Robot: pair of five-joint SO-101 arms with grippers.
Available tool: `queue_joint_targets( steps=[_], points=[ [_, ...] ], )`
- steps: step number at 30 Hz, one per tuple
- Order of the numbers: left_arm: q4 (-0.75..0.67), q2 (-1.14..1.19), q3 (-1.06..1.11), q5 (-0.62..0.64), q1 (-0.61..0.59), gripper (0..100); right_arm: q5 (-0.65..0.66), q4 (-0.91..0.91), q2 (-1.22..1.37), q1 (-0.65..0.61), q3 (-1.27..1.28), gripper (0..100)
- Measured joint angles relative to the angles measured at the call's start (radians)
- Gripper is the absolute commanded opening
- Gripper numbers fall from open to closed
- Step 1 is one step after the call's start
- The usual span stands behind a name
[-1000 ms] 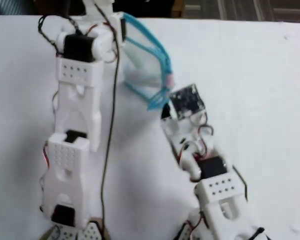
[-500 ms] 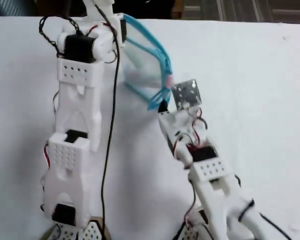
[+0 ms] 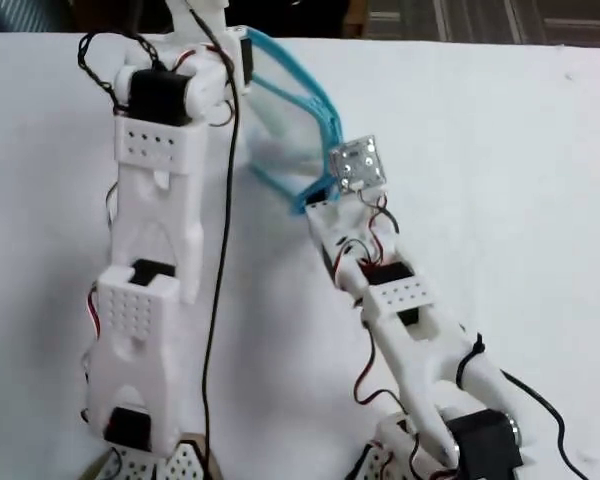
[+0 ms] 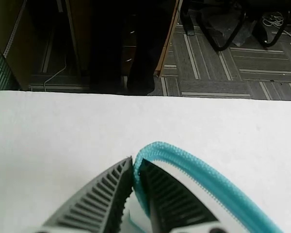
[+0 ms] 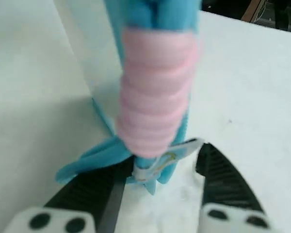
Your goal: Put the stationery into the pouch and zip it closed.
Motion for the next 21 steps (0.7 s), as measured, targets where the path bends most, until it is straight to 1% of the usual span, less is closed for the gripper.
queue_joint_targets(
  steps=[1,3,7,12,21],
  points=[
    [0.000,0.000,0.000,0.000,0.000,2,0.000,-0.003,0.000,0.000,0.000,1.6],
    [0.000,0.000,0.000,0.000,-0.002,2,0.000,-0.005,0.000,0.012,0.000,5.5],
    [0.000,0.000,0.000,0.000,-0.002,2,0.000,-0.005,0.000,0.031,0.000,1.3],
    [0.000,0.000,0.000,0.000,0.000,2,0.002,0.000,-0.018,0.060,0.000,1.7],
    [0.000,0.000,0.000,0.000,-0.002,2,0.002,0.152,-0.235,0.081,0.000,1.7]
  ],
)
